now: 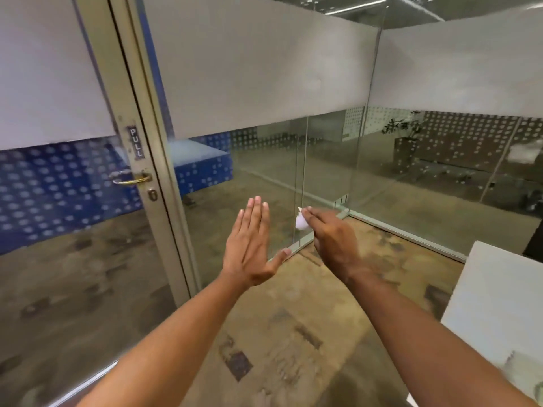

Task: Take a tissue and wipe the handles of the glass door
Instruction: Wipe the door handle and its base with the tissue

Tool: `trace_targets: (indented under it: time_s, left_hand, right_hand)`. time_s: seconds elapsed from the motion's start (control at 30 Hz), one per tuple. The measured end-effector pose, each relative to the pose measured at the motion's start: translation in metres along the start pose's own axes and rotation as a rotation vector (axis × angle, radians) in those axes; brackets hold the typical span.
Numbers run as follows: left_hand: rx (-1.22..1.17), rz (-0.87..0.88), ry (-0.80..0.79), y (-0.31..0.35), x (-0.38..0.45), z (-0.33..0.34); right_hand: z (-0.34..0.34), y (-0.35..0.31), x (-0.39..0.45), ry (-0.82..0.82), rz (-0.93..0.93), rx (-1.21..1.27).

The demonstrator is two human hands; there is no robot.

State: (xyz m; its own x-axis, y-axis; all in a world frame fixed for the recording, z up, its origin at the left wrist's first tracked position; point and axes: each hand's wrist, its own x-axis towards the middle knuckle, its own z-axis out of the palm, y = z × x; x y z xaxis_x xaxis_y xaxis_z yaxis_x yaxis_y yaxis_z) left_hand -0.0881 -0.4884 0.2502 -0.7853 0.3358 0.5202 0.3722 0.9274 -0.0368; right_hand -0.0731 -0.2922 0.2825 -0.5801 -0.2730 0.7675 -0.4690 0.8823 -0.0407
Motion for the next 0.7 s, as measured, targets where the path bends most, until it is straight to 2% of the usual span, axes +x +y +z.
trace_targets:
  time_s: [0.37, 0.7]
  left_hand:
    - [0.124, -0.222, -0.022, -0.157, -0.057, -0.030]
    - [0.236, -0.402, -0.033, -0.262, -0.063, -0.007]
  right_hand:
    - [0.096, -0.136, 0.073, -0.054, -0.134, 0.187]
    - [0.202, -0.185, 0.138, -0.066, -0.224, 0.366]
